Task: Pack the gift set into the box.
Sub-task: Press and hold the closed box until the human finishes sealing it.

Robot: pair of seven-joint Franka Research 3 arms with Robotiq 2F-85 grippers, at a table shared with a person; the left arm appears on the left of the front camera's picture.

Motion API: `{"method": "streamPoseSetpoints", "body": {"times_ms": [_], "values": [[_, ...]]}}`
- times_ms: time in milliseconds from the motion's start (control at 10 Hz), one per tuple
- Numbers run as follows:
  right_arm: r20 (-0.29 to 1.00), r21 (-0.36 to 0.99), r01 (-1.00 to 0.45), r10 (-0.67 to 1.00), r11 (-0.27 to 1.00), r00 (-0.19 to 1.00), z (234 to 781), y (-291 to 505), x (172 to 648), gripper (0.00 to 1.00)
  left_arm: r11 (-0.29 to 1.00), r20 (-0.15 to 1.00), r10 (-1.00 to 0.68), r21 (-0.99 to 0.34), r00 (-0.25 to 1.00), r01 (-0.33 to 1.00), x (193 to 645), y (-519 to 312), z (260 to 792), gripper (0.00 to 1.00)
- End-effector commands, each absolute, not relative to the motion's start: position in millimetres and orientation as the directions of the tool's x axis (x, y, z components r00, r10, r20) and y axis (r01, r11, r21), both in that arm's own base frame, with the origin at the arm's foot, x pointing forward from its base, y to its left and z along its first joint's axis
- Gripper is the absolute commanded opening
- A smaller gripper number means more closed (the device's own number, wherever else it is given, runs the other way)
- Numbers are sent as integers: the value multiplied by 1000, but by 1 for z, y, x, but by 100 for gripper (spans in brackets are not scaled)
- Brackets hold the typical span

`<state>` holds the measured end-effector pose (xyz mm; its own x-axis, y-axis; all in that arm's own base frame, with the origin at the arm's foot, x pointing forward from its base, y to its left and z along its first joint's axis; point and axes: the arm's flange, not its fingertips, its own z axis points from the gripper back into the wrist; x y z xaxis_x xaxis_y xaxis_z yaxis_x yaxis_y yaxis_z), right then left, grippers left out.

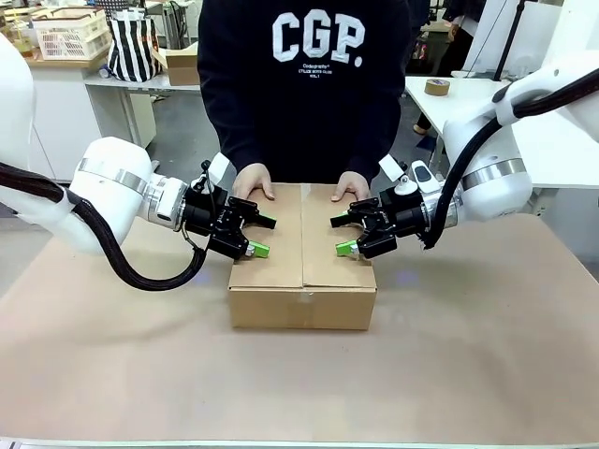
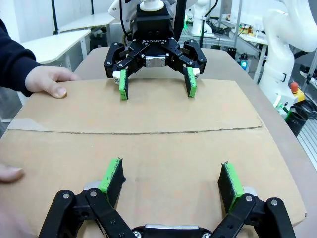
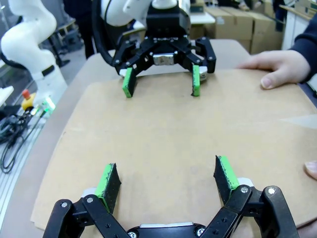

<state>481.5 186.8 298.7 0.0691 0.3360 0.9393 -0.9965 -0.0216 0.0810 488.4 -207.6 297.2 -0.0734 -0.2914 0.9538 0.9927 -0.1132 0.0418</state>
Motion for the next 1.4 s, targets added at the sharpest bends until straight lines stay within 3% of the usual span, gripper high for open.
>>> {"method": "streamPoseSetpoints", "body": {"times_ms": [0,1300], "values": [[937,84,-996,342,-19,72,297,187,481,100,-105,956,-285,41,-70,994,487,-206,294,100],[937,84,-996,342,-19,72,297,187,481,100,-105,956,-285,41,-70,994,487,-206,294,100]]}}
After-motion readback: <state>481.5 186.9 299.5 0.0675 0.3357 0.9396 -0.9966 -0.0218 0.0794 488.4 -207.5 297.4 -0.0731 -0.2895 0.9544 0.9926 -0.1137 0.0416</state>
